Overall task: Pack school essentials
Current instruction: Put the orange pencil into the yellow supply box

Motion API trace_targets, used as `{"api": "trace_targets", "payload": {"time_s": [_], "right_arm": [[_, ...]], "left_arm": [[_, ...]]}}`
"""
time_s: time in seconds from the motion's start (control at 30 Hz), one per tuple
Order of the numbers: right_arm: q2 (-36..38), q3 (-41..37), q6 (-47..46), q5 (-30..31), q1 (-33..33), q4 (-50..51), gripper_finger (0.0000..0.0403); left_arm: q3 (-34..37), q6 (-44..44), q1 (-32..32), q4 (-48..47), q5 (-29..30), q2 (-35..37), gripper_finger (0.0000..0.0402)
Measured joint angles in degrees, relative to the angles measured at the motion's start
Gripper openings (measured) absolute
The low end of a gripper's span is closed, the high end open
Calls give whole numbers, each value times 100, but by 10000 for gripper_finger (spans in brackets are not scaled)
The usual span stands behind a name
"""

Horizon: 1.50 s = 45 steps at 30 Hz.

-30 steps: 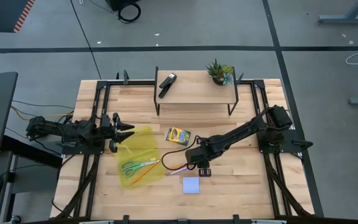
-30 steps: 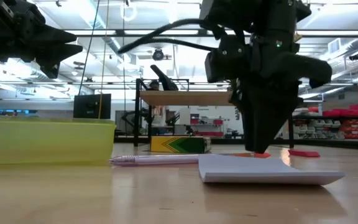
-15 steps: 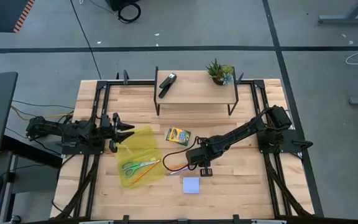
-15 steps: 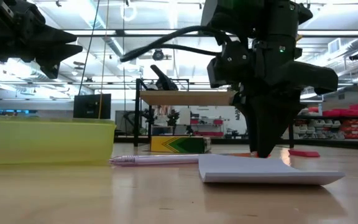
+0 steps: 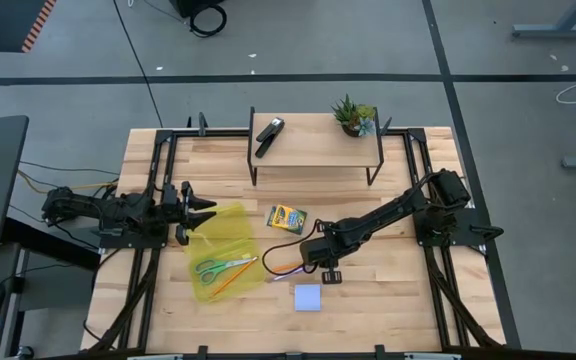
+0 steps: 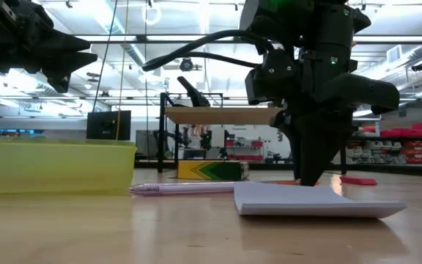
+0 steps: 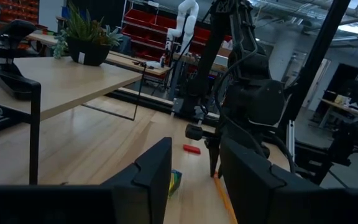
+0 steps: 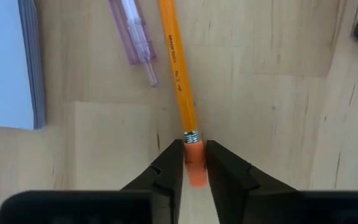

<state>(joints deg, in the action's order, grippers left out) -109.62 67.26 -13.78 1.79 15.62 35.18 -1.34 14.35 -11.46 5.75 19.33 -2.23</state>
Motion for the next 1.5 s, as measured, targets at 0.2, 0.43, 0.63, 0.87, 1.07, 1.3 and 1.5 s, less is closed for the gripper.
{"api": "trace_targets", "payload": {"time_s": [0.2, 0.43, 0.63, 0.87, 1.07, 1.3, 1.5], "right_arm": [[0, -2, 30, -14, 0, 18, 40], [-15, 78, 30, -40, -13, 197, 41], [-33, 440, 137, -35, -11, 722, 42], [-33, 1018, 107, 104, -11, 1615, 42], [-28, 1666, -23, 391, -11, 2475, 42], [-24, 2266, -18, 569, -11, 2629, 42], [-22, 2437, -16, 451, -13, 2173, 42]], "left_arm": [[0, -4, -1, -1, 0, 0, 153], [0, -2, -2, -1, 0, 1, 147], [0, -4, 0, -1, 0, 1, 146], [0, -4, -2, -1, 0, 0, 153], [0, 0, -2, -1, 0, -1, 145], [0, -4, -1, -1, 0, -1, 151], [0, -2, -1, -1, 0, 0, 150]]}}
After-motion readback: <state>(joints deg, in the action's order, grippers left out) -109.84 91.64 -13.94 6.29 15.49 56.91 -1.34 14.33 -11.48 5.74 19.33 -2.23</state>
